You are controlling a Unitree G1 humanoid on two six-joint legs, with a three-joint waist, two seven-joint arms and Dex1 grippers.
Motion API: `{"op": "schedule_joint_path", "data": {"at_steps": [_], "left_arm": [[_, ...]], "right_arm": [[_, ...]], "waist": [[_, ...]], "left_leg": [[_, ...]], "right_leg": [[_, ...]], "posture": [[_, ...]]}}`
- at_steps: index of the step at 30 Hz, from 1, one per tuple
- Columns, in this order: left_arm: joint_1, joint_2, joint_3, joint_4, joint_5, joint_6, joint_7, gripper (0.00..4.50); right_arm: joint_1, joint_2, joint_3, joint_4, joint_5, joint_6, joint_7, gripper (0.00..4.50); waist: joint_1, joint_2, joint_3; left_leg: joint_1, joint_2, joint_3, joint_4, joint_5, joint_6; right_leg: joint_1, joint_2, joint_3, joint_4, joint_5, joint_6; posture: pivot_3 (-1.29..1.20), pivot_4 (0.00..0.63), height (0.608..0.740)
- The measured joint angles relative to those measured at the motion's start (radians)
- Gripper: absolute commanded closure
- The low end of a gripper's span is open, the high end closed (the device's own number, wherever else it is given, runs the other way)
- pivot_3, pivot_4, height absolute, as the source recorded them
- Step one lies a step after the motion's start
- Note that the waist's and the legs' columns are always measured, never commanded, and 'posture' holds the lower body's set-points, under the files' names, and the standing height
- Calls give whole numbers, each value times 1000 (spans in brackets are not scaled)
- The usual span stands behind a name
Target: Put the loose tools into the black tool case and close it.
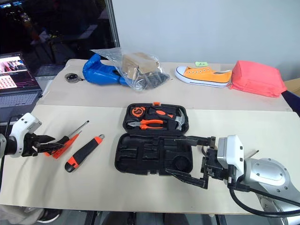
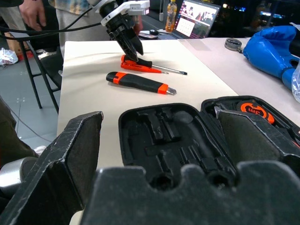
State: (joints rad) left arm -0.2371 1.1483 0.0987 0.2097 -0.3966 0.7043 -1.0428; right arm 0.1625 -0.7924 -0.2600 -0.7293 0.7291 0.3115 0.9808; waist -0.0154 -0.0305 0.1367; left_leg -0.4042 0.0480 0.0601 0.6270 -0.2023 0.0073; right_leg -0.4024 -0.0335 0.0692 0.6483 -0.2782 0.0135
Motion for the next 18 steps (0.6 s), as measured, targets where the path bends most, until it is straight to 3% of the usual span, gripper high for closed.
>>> {"op": "schedule_joint_path", "data": {"at_steps": [18], "left_arm": [[5, -15, 38, 14, 9, 50, 21, 2371]], "right_arm": [[9, 0, -7, 0, -11, -17, 19, 0]], "waist": [[0, 1, 0]], "left_leg": [[1, 2, 0, 0, 0, 0]], "right_leg": [[0, 7, 2, 2, 1, -3]], "posture": [[0, 150, 740]]}}
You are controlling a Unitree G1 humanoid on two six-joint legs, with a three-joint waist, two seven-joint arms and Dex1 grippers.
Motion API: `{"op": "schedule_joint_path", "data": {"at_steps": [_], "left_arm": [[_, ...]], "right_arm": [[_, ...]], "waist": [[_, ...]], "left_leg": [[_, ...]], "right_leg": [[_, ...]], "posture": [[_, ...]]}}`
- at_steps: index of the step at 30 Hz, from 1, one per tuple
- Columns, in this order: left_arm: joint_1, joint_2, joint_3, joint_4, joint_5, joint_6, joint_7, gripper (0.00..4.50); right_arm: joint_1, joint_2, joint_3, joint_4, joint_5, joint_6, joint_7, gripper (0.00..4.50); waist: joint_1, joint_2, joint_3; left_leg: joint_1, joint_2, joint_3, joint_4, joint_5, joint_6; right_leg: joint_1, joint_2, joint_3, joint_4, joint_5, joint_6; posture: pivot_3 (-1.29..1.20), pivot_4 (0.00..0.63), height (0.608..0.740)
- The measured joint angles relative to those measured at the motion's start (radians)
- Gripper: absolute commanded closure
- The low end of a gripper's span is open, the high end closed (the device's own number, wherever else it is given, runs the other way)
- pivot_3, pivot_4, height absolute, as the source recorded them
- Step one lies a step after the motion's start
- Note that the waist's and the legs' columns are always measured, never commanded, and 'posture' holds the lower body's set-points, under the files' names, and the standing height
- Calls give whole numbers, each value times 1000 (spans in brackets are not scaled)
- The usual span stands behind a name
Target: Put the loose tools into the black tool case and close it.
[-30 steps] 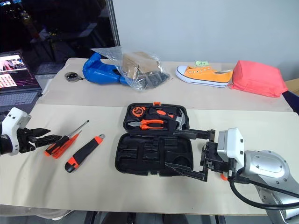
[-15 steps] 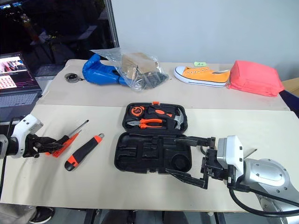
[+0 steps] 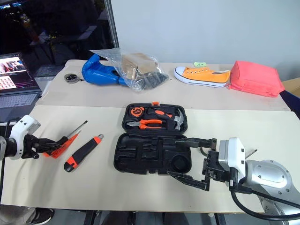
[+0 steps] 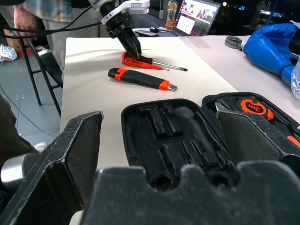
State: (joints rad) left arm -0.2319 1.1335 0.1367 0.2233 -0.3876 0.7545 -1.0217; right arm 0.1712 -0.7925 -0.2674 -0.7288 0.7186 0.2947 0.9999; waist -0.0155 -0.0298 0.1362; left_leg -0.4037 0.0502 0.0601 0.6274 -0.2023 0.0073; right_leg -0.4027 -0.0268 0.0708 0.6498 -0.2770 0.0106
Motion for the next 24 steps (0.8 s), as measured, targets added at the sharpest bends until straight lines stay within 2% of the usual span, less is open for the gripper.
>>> {"op": "schedule_joint_path", "data": {"at_steps": [7, 12, 16, 19, 21, 24], "left_arm": [[8, -1, -5, 45, 39, -37, 5, 2371], [13, -34, -8, 47, 50, -41, 6, 3656], [14, -78, 34, 46, 30, -70, 7, 3652], [15, -91, 118, 2, -13, -102, -6, 3652], [12, -81, 153, -63, -42, -95, -25, 3652], [-47, -69, 126, -237, -114, -28, -72, 3652]], "right_arm": [[3, 0, 0, 0, -9, -2, 0, 0], [5, 3, 0, 0, -10, -4, -1, 0], [5, 6, 0, 0, -10, -4, -2, 0], [5, 9, 0, 0, -10, -5, -2, 0], [5, 14, 0, 1, -11, -6, -3, 0], [7, 17, -2, 16, -12, -7, -4, 0]], "waist": [[0, 0, 0], [3, 0, 0], [4, 0, 0], [4, -2, -1], [3, -2, -1], [8, -2, -1]], "left_leg": [[0, 0, 0, 0, 0, 0], [0, 0, 0, 1, 0, 0], [0, 0, 0, 1, 0, 0], [-1, 1, 0, 2, 0, 0], [-1, 1, 0, 2, 0, 0], [-1, -1, 0, 3, 0, 0]], "right_leg": [[0, 0, 0, 0, 0, 0], [0, 0, -1, 0, 0, 0], [0, 0, -1, 2, 0, 0], [0, 0, -2, 2, 0, 0], [0, -1, -1, 3, 0, 0], [1, -1, -2, 3, 0, 0]], "posture": [[0, 150, 740], [0, 150, 740], [0, 150, 740], [0, 150, 740], [0, 150, 740], [0, 150, 740]]}}
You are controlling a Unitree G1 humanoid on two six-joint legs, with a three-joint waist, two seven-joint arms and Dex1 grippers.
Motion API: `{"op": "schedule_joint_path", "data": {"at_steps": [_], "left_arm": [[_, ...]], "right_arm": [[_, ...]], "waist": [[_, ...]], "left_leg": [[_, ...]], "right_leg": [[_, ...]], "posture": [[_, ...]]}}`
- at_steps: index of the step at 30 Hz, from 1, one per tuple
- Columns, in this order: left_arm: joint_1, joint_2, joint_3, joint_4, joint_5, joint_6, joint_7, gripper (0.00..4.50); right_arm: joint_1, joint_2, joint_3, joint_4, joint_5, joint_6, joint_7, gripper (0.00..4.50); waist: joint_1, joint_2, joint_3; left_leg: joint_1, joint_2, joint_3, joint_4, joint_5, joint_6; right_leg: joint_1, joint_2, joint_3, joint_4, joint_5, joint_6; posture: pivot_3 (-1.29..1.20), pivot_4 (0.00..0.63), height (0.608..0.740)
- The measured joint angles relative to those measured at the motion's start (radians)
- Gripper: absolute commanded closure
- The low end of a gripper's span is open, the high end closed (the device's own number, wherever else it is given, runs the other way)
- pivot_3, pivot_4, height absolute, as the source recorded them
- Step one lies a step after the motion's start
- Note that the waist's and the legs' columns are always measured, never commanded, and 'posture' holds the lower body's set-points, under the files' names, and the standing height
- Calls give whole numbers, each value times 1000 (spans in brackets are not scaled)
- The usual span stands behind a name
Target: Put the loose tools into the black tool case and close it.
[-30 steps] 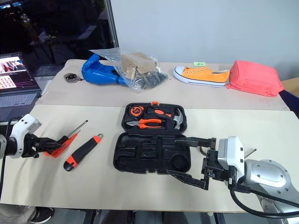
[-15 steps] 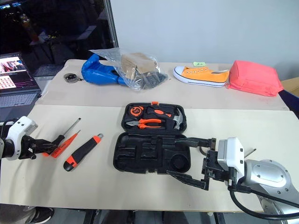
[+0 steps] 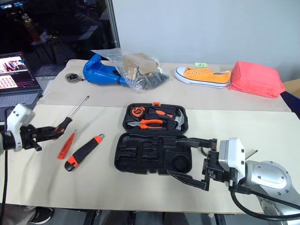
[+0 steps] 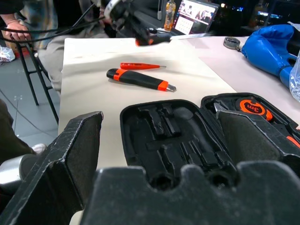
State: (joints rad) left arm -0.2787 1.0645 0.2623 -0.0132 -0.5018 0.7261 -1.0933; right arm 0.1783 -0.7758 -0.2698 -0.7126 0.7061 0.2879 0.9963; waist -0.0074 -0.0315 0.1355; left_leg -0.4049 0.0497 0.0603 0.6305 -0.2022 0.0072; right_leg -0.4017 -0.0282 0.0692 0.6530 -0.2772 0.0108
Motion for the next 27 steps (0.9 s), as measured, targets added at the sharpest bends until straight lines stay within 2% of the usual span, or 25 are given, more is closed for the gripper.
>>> {"op": "schedule_joint_path", "data": {"at_steps": [3, 6, 9, 12, 14, 19, 27], "left_arm": [[-132, -7, -124, -158, -42, 46, -44, 3652], [-292, -83, -353, -201, 30, 22, -91, 3652], [-415, -163, -545, -119, 138, -44, -150, 3652], [-511, -217, -664, -20, 233, -116, -204, 3652], [-575, -270, -724, 70, 300, -162, -234, 3652], [-625, -347, -802, 211, 393, -242, -276, 3652], [-662, -436, -849, 319, 486, -254, -300, 3652]], "right_arm": [[13, 0, -27, 34, -19, -18, 10, 0], [38, -9, -64, 89, -36, -37, 44, 0], [74, -17, -112, 117, -48, -52, 72, 0], [106, -18, -157, 129, -55, -64, 86, 0], [133, -17, -188, 134, -56, -68, 95, 0], [161, -16, -233, 133, -55, -70, 105, 0], [174, -20, -295, 161, -53, -70, 134, 0]], "waist": [[11, 2, -1], [16, 5, -2], [6, 5, -2], [-4, 5, -2], [-6, 5, -2], [-9, 5, -2], [-8, 5, -1]], "left_leg": [[1, -2, 2, 2, 0, 0], [4, -3, 2, 3, 0, 0], [6, -2, 0, 3, 0, 0], [6, -2, -2, 3, 0, 0], [5, -2, -2, 4, 0, 0], [5, -3, -2, 5, 0, 0], [5, -3, -3, 5, 0, 0]], "right_leg": [[1, 1, 1, 1, 0, 0], [6, 3, 1, 1, 0, 0], [7, 7, 2, 2, -1, 0], [7, 8, 2, 3, -1, 0], [7, 8, 2, 3, -1, 1], [8, 7, 3, 3, -2, 2], [8, 7, 3, 2, -3, 3]], "posture": [[0, 150, 740], [0, 150, 740], [0, 150, 740], [0, 150, 740], [0, 150, 740], [0, 150, 740], [0, 150, 740]]}}
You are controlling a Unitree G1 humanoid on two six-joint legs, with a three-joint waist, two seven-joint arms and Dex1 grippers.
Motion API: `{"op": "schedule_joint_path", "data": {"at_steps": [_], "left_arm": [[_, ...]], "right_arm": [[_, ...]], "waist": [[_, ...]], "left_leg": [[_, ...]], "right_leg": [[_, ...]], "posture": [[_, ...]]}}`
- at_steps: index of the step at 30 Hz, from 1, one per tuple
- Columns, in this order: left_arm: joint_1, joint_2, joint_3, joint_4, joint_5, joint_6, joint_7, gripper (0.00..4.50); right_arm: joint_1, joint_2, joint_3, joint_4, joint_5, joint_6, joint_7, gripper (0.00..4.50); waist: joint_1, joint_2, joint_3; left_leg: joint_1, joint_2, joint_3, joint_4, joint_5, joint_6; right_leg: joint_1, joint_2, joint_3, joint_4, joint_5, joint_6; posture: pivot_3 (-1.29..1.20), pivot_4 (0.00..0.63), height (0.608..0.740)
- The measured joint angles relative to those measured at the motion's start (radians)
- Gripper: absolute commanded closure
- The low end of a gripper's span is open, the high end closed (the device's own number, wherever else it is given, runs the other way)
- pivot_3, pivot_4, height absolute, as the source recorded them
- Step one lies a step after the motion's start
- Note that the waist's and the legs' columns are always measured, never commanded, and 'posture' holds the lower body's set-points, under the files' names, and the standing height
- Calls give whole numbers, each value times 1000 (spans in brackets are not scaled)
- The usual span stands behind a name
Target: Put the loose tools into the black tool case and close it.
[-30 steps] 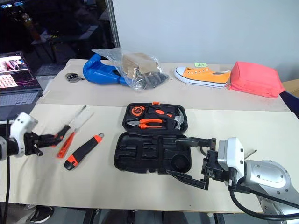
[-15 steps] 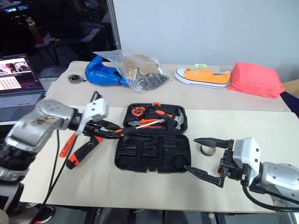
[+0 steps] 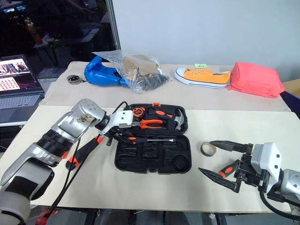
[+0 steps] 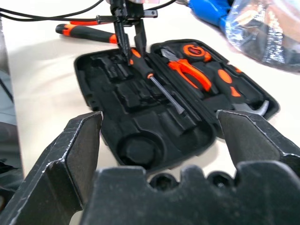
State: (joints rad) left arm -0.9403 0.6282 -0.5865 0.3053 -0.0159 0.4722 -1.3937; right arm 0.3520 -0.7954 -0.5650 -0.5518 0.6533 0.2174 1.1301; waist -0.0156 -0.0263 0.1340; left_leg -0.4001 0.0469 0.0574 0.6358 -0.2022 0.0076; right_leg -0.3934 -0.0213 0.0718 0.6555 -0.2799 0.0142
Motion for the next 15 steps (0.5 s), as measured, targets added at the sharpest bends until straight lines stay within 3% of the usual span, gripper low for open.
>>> {"op": "schedule_joint_path", "data": {"at_steps": [9, 10, 15], "left_arm": [[-37, -74, -1, 121, 76, -50, -5, 3652], [-39, -79, -1, 132, 85, -60, -5, 3152], [-46, -89, 16, 164, 99, -101, 1, 1541]], "right_arm": [[-75, -20, 6, 23, -2, 1, 3, 0], [-80, -20, 9, 23, -2, 1, 3, 0], [-93, -20, 12, 22, -2, 4, 1, 0]], "waist": [[3, 1, 1], [3, 1, 1], [3, 1, 1]], "left_leg": [[0, -1, -1, 1, 0, 0], [0, -1, -1, 1, 0, 0], [1, -1, -2, 2, 0, 0]], "right_leg": [[0, 0, -1, 0, -1, 2], [1, 0, -1, 0, -1, 2], [3, 0, -1, 1, -1, 3]], "posture": [[0, 150, 740], [0, 150, 740], [0, 150, 740]]}}
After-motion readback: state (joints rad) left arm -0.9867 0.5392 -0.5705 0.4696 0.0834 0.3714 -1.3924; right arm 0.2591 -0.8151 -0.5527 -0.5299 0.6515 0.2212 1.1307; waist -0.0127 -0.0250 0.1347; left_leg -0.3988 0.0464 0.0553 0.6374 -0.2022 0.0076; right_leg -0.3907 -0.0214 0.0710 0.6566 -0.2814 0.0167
